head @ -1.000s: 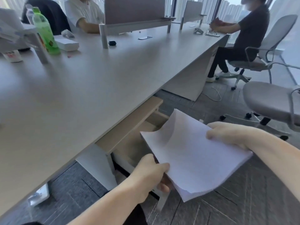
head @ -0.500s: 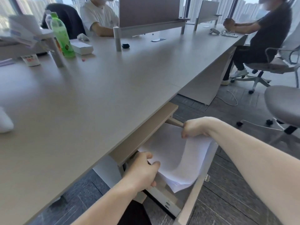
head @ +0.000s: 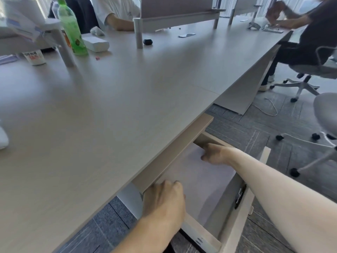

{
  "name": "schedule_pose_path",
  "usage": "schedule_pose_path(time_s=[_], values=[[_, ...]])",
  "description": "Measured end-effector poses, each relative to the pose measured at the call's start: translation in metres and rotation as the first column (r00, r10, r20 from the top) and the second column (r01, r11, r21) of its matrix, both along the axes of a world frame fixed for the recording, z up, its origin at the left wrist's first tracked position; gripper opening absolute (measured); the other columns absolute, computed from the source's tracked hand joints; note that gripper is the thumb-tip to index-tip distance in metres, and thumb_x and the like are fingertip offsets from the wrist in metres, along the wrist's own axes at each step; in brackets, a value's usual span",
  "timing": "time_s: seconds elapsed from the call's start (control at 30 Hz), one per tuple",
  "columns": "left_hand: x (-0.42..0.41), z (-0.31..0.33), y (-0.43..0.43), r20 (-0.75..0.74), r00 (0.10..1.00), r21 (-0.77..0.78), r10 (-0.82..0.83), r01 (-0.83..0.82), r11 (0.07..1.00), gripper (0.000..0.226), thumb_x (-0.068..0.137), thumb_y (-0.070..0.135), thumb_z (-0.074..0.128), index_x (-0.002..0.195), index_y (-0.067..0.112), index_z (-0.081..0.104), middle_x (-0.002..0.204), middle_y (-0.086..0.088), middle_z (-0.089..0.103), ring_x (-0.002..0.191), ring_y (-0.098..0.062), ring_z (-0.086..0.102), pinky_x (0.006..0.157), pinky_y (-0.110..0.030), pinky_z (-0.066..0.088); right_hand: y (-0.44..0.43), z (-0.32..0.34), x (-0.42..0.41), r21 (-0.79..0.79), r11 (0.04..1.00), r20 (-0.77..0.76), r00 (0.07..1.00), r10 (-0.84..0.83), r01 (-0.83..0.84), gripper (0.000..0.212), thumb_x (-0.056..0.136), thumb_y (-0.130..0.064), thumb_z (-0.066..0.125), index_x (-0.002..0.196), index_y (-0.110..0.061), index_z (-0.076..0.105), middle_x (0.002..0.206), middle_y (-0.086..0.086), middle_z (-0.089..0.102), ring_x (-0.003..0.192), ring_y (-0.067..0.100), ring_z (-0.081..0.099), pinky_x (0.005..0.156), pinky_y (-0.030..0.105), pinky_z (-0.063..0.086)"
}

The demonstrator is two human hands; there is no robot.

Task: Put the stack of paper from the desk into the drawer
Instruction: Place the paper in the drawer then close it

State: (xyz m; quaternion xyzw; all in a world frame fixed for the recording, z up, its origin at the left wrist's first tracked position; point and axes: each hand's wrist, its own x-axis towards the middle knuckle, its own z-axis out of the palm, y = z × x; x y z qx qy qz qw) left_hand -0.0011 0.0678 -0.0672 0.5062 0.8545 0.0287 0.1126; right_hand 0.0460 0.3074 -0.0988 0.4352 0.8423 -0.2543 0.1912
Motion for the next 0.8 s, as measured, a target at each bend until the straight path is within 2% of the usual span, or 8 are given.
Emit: schedule_pose_path(time_s=[0.1, 0.2, 0.3, 0.43, 0.53, 0.6, 0.7, 0.8], values=[[0.0, -0.005, 0.004, -0.114, 0.986, 0.009, -0.122, 0.124, 0.992, 0.014, 0.095, 0.011, 0.06, 0.1, 0.014, 0.072, 0.101, -0.008, 0.071, 0.094, -0.031, 0.07, 0.068, -0.037, 0.051, 0.004, -0.016, -0.002, -0.001, 1.0, -0.037, 0.999, -0.024, 0.024, 0.052, 0.094, -0.012, 0.05, 0.146, -0.007, 0.054, 0.142, 0.01, 0.063, 0.132, 0.03, 0.058, 0.11, 0.038, 0.045], [-0.004, -0.015, 0.009, -0.204, 0.946, 0.016, -0.251, 0.26, 0.966, 0.01, 0.076, 0.003, 0.072, 0.075, 0.012, 0.076, 0.078, -0.007, 0.07, 0.08, -0.029, 0.066, 0.058, -0.037, 0.051, -0.002, -0.023, -0.005, 0.017, 1.0, -0.011, 1.0, -0.003, 0.003, 0.052, 0.1, -0.015, 0.046, 0.151, -0.006, 0.046, 0.149, 0.012, 0.057, 0.138, 0.03, 0.052, 0.109, 0.033, 0.039], [-0.008, -0.029, 0.01, -0.178, 0.955, 0.075, -0.237, 0.254, 0.964, 0.024, 0.094, 0.002, 0.05, 0.099, 0.011, 0.072, 0.103, -0.009, 0.069, 0.101, -0.031, 0.062, 0.075, -0.041, 0.05, -0.007, -0.025, -0.008, 0.074, 0.996, -0.015, 0.999, 0.049, -0.047, 0.053, 0.103, -0.024, 0.045, 0.152, -0.005, 0.043, 0.151, 0.015, 0.055, 0.14, 0.033, 0.051, 0.108, 0.033, 0.04], [-0.008, -0.027, 0.0, -0.098, 0.96, 0.14, -0.261, 0.273, 0.952, 0.022, 0.094, 0.0, 0.049, 0.098, 0.017, 0.064, 0.102, -0.004, 0.066, 0.1, -0.027, 0.065, 0.071, -0.04, 0.052, -0.012, 0.0, 0.004, 0.163, 0.97, 0.002, 0.984, 0.18, -0.178, 0.067, 0.1, -0.036, 0.048, 0.159, -0.007, 0.034, 0.161, 0.014, 0.043, 0.148, 0.032, 0.041, 0.117, 0.037, 0.036], [-0.009, -0.016, -0.017, -0.066, 0.933, 0.341, -0.353, 0.353, 0.871, 0.023, 0.077, 0.001, 0.068, 0.086, 0.021, 0.062, 0.093, 0.004, 0.064, 0.084, -0.02, 0.065, 0.061, -0.03, 0.051, -0.039, 0.043, 0.055, 0.284, 0.957, -0.304, 0.941, 0.148, -0.059, 0.052, 0.101, -0.035, 0.053, 0.148, -0.011, 0.053, 0.148, 0.006, 0.057, 0.138, 0.026, 0.052, 0.106, 0.028, 0.039], [-0.015, -0.013, -0.034, -0.063, 0.949, 0.479, -0.309, 0.301, 0.825, 0.026, 0.077, 0.014, 0.075, 0.102, 0.021, 0.072, 0.11, 0.006, 0.07, 0.095, -0.019, 0.067, 0.079, -0.032, 0.058, -0.066, 0.059, 0.102, 0.311, 0.916, -0.647, 0.762, 0.009, 0.253, 0.041, 0.101, -0.032, 0.055, 0.137, -0.016, 0.063, 0.135, -0.002, 0.062, 0.124, 0.019, 0.059, 0.095, 0.023, 0.04], [-0.028, -0.016, -0.057, -0.073, 0.991, 0.468, -0.109, 0.131, 0.874, 0.052, 0.091, 0.039, 0.06, 0.138, 0.017, 0.062, 0.141, 0.002, 0.062, 0.127, -0.018, 0.059, 0.106, -0.034, 0.047, -0.099, 0.043, 0.16, -0.051, 0.845, -0.759, 0.529, -0.379, 0.532, 0.048, 0.097, -0.041, 0.058, 0.141, -0.022, 0.058, 0.14, -0.002, 0.059, 0.119, 0.015, 0.058, 0.093, 0.021, 0.044], [-0.024, -0.021, -0.076, 0.019, 0.998, 0.519, -0.059, 0.04, 0.854, 0.058, 0.096, 0.043, 0.048, 0.149, 0.019, 0.049, 0.15, 0.007, 0.052, 0.138, -0.014, 0.05, 0.115, -0.029, 0.038, -0.12, 0.002, 0.182, -0.447, 0.694, -0.578, 0.41, -0.705, 0.564, 0.086, 0.059, -0.084, 0.067, 0.131, -0.037, 0.064, 0.139, -0.011, 0.065, 0.131, 0.016, 0.058, 0.11, 0.049, 0.046]])
